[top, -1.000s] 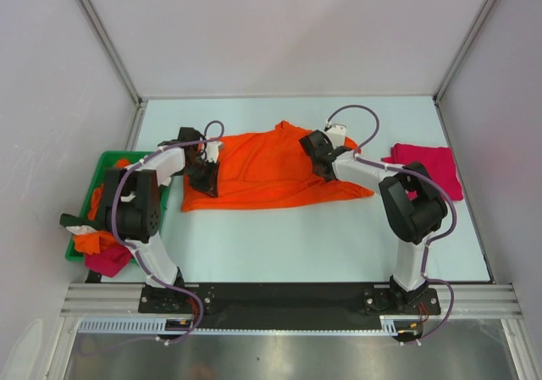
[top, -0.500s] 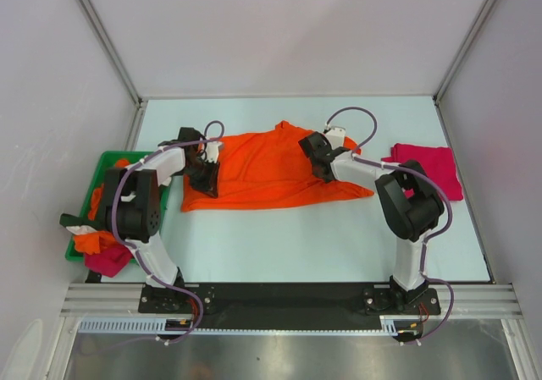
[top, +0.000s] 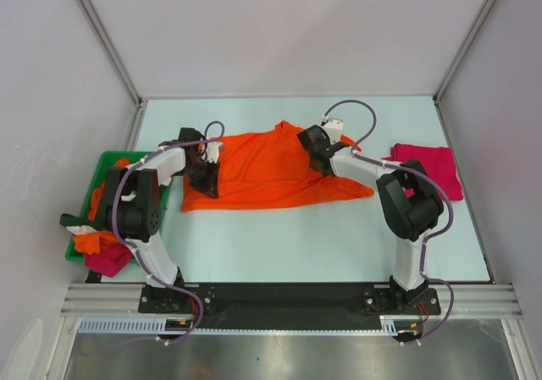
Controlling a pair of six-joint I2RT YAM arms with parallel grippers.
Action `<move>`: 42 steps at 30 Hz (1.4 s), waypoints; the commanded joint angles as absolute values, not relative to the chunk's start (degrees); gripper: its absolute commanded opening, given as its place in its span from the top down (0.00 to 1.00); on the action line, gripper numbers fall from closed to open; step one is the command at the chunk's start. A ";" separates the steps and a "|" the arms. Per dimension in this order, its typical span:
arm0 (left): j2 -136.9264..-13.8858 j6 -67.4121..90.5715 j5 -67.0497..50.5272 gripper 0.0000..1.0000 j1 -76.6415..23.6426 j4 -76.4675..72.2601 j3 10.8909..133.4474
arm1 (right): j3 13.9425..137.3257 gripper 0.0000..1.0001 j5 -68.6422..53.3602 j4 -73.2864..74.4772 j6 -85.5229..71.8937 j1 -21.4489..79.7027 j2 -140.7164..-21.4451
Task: Fold and stack the t-shirts
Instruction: Fold the flattened tshirt in 1/3 of the way
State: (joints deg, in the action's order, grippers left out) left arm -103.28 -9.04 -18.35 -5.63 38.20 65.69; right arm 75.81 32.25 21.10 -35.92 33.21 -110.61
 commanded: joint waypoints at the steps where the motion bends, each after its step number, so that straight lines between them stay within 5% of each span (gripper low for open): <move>1: -103.71 -8.44 -20.30 0.77 -6.24 37.79 66.36 | 81.73 1.00 33.05 18.55 -33.84 33.57 -111.00; 27: -103.62 -8.26 -20.57 0.77 -6.59 38.06 66.44 | 97.91 1.00 20.39 16.52 -29.26 33.58 -127.35; 31: -103.89 -8.17 -21.00 0.77 -6.68 37.97 66.53 | 94.76 0.44 23.81 15.39 -29.27 33.31 -124.73; 34: -103.97 -8.09 -21.53 0.76 -6.68 37.97 66.80 | 88.80 0.22 26.44 11.62 -28.83 33.31 -119.11; 37: -103.54 -8.26 -21.97 0.76 -6.77 38.06 66.97 | 83.95 0.13 28.56 8.79 -29.00 33.14 -112.18; 42: -103.54 -8.09 -22.67 0.76 -6.86 37.79 66.89 | 76.92 0.12 29.88 9.84 -29.88 33.57 -107.85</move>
